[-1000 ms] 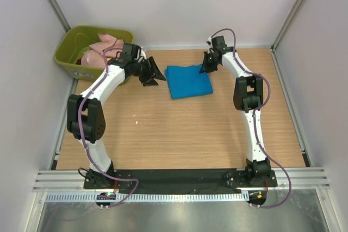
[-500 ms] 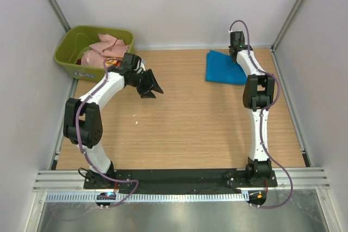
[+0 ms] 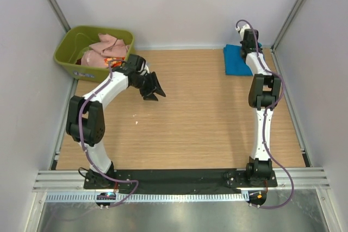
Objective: Fold and stack the t-shirts
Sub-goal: Neatly place the folded tshirt to the corner
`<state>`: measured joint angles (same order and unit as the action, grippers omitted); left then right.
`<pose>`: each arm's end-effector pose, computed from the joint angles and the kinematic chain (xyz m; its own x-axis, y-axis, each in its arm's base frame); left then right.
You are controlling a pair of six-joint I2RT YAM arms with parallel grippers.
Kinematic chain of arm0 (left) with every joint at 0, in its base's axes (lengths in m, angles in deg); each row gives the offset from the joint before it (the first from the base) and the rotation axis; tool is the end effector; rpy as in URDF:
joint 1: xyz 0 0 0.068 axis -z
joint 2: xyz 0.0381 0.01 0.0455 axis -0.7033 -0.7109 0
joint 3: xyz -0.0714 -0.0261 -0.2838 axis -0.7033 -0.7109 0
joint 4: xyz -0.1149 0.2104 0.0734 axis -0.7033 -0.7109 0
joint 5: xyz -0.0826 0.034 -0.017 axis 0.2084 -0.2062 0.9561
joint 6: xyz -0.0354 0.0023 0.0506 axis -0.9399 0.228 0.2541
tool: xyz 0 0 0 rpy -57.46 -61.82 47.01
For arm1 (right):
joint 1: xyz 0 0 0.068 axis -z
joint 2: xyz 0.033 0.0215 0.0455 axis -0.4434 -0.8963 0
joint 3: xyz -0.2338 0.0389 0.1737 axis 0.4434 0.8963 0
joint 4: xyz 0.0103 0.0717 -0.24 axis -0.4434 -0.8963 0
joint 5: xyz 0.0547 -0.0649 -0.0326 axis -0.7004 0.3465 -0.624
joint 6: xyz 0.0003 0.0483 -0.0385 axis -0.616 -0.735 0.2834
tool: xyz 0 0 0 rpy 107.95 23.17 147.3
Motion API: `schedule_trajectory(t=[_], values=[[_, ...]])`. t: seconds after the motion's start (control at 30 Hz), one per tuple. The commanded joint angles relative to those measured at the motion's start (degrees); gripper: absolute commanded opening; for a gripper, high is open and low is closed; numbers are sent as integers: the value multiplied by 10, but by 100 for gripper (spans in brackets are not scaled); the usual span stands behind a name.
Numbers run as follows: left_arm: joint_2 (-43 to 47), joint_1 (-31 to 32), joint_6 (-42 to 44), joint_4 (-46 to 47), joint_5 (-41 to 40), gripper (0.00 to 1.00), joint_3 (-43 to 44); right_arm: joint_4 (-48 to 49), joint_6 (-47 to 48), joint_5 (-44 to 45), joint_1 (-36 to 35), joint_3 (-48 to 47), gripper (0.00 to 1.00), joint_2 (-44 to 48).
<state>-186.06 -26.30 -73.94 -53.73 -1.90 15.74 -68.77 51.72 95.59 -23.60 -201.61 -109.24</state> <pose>0.3504 -0.1396 0.2577 -0.9513 -0.2932 -0.0956 -0.1711 0.7597 -0.6274 0.6001 -0.0496 0.2038 -0.6353 -0.4866 -0.5997 0.0905 0.7243 -0.6836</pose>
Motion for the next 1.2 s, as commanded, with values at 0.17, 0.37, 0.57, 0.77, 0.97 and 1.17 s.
schedule_trajectory(t=[0.17, 0.37, 0.57, 0.77, 0.97, 1.17], values=[[-27, 2, 30, -37, -3, 48, 29, 78, 88, -58, 30, -39, 1, -41], [-42, 4, 33, -40, -6, 48, 48, 97, 107, -111, 60, -28, 1, -37], [-60, 10, 40, -38, -10, 48, 61, 98, 108, -172, 78, -58, 1, -51], [-60, 16, 45, -38, -10, 48, 54, 124, 88, -191, 82, -80, 23, -79], [-56, 16, 44, -42, -8, 48, 56, 164, 44, -68, 76, -103, 69, -78], [-41, 23, 32, -46, -6, 48, 71, 154, 18, 29, 69, -79, 83, -5]])
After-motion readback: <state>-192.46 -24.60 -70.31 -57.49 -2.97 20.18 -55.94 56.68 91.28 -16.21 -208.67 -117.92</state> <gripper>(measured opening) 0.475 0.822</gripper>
